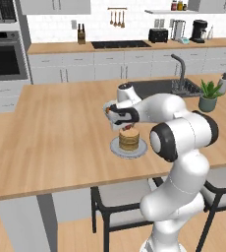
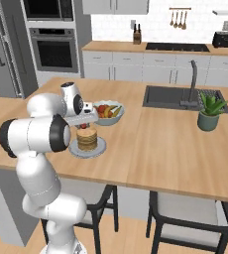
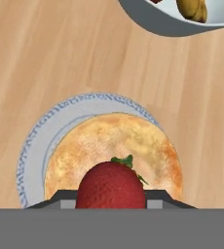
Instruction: Take the strawberry from the fridge and place it on top of the pancake, located on the dining counter.
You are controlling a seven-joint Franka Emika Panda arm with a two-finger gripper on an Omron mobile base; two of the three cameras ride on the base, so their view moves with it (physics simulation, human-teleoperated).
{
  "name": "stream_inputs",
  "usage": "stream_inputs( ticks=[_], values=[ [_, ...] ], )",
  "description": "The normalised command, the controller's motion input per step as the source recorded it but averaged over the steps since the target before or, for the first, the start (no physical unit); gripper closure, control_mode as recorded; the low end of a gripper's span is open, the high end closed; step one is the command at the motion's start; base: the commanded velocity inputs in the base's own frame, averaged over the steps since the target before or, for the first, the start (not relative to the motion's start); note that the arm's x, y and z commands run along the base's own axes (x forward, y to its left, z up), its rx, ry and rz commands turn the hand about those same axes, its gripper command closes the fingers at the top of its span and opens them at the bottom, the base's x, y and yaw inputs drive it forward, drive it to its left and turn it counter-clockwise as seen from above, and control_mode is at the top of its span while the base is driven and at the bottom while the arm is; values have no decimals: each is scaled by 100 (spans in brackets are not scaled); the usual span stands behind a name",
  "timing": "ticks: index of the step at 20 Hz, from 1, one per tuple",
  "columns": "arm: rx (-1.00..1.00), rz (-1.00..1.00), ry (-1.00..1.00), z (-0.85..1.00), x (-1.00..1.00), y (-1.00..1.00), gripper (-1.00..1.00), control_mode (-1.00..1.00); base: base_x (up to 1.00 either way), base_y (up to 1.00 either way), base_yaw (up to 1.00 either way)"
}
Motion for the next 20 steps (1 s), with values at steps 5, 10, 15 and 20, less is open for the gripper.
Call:
stream_inputs(
  ticks=[5, 10, 15, 20],
  values=[
    [-1, 5, 0, -37, 0, 0, 100, -100, 0, 0, 0],
    [0, 9, 0, -20, 1, -16, 100, -100, 0, 0, 0],
    [0, 13, 0, -27, 0, -10, -100, -100, 0, 0, 0],
    [0, 13, 0, -21, -2, -3, -100, -100, 0, 0, 0]
  ],
)
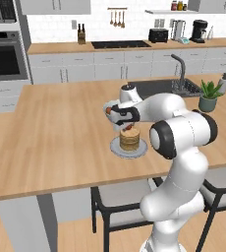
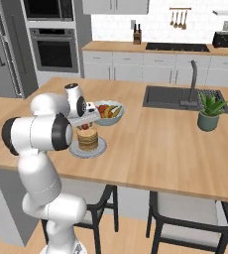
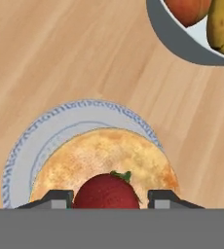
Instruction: Take the strawberry from the fridge and place it on top of the pancake, located on the dining counter.
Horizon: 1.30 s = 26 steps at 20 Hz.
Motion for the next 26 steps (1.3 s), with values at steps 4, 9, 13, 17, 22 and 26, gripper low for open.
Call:
stream_inputs(
  ticks=[4, 9, 13, 17, 22, 26],
  values=[
    [0, 9, -2, 5, -39, 0, -100, -100, 0, 0, 0],
    [-3, 1, -6, 67, -67, 0, -100, -100, 0, 0, 0],
    [-5, 0, -4, 50, -58, 0, -100, -100, 0, 0, 0],
    [-1, 0, -8, 13, -95, 0, -100, -100, 0, 0, 0],
    [0, 0, -13, 11, -98, 0, -100, -100, 0, 0, 0],
    [0, -3, -2, 71, -53, -3, -100, -100, 0, 0, 0]
  ],
)
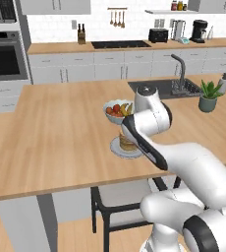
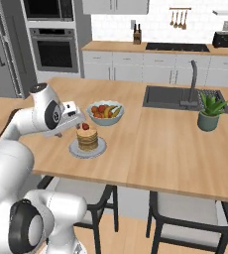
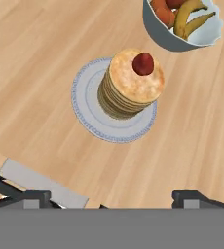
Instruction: Take the strawberry from the fridge and place it on top of the pancake, located on the dining counter.
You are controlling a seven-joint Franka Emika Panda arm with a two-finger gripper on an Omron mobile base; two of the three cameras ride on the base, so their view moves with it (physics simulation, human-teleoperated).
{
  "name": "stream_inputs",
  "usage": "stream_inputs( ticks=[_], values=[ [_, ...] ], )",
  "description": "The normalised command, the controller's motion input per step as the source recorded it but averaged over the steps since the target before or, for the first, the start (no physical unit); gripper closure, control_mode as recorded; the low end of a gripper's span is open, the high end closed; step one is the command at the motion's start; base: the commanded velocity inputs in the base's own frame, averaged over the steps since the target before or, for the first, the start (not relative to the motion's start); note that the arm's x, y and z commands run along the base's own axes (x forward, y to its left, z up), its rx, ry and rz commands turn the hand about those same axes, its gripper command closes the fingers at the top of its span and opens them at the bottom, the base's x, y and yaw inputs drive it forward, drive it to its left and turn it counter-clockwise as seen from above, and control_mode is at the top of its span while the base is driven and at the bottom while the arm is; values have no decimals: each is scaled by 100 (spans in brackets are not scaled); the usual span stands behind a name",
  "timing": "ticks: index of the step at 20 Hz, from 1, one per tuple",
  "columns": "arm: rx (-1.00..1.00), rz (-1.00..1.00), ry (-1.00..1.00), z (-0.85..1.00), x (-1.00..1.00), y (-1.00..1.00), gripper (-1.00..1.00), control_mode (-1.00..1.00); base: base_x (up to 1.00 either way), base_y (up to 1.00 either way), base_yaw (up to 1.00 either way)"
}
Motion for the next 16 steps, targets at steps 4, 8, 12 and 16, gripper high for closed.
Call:
stream_inputs(
  ticks=[4, 8, 12, 16],
  values=[
    [0, -4, 0, 76, -50, -7, -100, -100, 0, 0, 0],
    [0, -3, 0, 81, -43, -13, -100, -100, 0, 0, 0],
    [1, -3, 0, 66, -34, -14, -100, -100, 0, 0, 0],
    [0, 0, -2, 26, -29, -18, -100, -100, 0, 0, 0]
  ],
)
